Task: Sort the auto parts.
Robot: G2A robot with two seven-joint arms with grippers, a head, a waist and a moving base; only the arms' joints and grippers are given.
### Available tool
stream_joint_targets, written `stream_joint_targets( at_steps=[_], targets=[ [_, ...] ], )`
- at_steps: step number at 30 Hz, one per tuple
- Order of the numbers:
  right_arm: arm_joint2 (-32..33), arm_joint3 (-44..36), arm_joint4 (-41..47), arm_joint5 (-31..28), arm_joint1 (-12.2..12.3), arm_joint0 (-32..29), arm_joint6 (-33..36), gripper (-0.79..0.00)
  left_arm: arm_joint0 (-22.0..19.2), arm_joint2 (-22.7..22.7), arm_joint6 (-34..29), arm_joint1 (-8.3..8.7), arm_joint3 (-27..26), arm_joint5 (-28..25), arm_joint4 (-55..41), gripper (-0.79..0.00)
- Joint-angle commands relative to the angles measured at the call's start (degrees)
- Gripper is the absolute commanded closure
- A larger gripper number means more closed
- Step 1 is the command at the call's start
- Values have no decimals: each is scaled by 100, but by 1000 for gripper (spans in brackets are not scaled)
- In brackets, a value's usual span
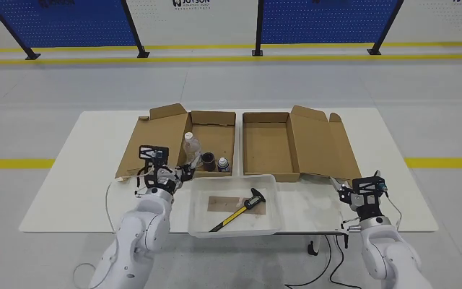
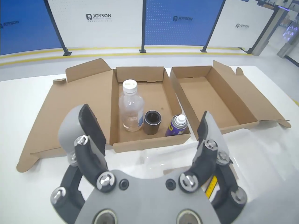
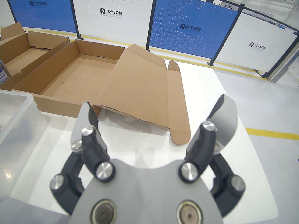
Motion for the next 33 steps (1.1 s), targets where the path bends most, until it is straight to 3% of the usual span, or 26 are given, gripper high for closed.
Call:
stream_joint_targets(
  at_steps=[1,12,18,21,33],
  targets=[
    [0,0,0,0,0,0,0,-785,248,-114,29,14,-132,102,131,-785],
    [0,0,0,0,0,0,0,-785,1498,-510,278,40,-893,547,571,-785],
    [0,0,0,0,0,0,0,-785,1979,-526,374,14,-1190,1095,897,-785],
    [0,0,0,0,0,0,0,-785,2081,-500,353,-4,-1296,1318,962,-785],
    [0,0,0,0,0,0,0,-785,2081,-500,353,-4,-1296,1318,962,-785]
  ],
)
